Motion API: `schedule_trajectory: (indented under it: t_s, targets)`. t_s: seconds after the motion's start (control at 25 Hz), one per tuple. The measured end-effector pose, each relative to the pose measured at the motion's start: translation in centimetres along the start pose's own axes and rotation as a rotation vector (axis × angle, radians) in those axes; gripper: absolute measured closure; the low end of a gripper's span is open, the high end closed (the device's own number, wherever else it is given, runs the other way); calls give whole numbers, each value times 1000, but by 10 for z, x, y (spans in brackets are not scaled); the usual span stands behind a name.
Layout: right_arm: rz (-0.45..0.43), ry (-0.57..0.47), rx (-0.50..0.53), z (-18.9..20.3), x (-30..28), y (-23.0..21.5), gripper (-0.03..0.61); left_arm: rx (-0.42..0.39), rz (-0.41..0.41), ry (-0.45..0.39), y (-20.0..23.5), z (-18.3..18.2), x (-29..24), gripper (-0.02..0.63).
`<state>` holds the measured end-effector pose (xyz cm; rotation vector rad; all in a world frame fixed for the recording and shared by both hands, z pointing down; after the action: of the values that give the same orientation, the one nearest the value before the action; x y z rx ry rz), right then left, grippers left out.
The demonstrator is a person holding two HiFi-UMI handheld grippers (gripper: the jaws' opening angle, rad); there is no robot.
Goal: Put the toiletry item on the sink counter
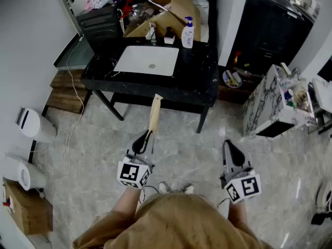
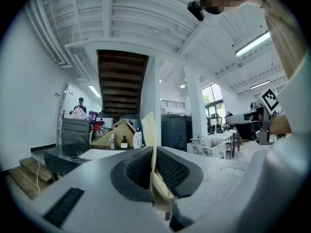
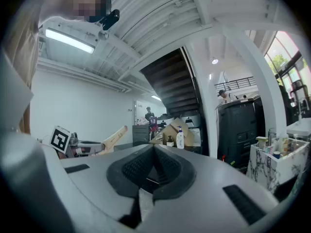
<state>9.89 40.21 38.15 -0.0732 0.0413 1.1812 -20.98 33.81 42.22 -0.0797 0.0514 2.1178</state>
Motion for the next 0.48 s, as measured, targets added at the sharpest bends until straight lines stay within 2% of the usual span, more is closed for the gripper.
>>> schedule_trajectory:
  t_s: [0.48]
  targets:
    - [-24, -9, -3, -2, -1, -31, 575, -1, -35, -6, -14, -4, -6, 594]
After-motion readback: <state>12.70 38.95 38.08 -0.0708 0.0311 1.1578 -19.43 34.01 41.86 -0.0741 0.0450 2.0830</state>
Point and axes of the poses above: the fingertips, and each gripper's own axes: x backward along the fingers, y to its left, z out of its underside, the point moved 6 cm from there along x, backward along the fingers, and after that the axes turned 2 degrees about y, right-handed, at the moved point
